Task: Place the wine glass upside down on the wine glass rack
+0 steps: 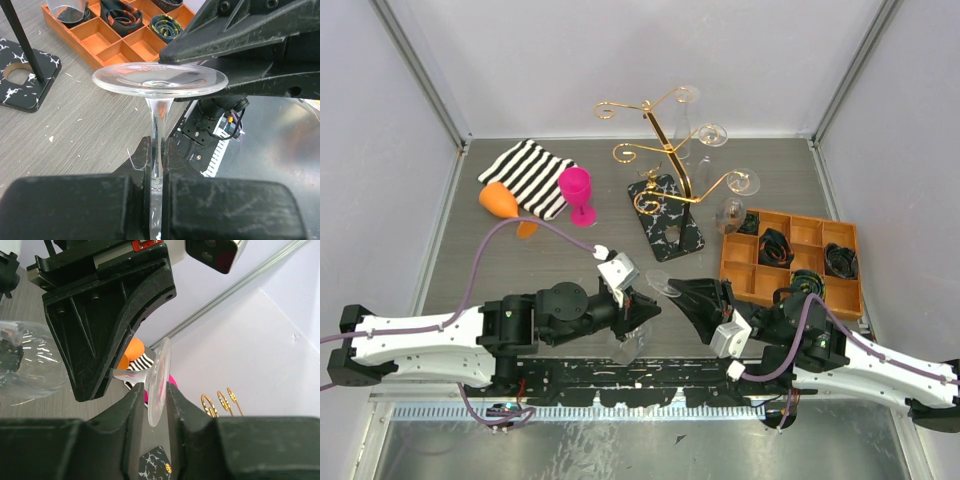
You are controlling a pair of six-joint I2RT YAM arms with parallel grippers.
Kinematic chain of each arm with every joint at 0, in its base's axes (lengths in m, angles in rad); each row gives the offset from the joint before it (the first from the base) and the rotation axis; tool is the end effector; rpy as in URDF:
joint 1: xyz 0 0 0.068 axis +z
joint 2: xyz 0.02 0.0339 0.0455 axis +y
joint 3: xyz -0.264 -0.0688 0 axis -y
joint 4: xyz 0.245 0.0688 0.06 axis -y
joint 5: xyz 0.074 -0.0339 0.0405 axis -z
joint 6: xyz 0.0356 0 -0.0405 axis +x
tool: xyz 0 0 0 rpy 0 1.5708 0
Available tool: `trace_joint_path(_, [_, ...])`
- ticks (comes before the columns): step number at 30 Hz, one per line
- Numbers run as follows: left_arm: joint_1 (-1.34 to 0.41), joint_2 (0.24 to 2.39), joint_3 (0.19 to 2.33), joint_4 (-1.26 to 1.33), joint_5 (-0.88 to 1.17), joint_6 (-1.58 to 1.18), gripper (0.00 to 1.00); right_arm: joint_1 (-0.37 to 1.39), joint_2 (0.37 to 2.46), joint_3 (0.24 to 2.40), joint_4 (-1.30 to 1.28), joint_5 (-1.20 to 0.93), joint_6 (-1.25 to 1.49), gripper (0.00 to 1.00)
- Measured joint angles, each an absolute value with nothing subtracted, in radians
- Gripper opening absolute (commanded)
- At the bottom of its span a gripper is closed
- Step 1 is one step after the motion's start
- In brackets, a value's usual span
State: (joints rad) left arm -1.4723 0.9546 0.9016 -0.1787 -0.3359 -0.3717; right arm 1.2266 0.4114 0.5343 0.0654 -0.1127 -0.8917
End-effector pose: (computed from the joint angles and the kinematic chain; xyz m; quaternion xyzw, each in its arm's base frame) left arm 0.0333 -0.2178 0.3512 0.3158 0.7132 -0.4084 0.4742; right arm 0.0372 0.1155 0.3291 -0.5762 0.2738 0.1636 0.7525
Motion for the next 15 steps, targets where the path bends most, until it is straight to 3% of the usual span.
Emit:
trace_joint_path(6, [-1.473, 0.959, 0.901, -0.187, -0.336, -0.379, 0.00, 1.227, 0.413, 0.534, 0.075, -0.104, -0.891, 0.51])
trace_joint_path(15, [-1.473, 0.892, 0.885, -0.262, -0.453, -0.372, 0.00, 1.227, 0.410, 0.554, 0.027, -0.061, -0.749, 0.57])
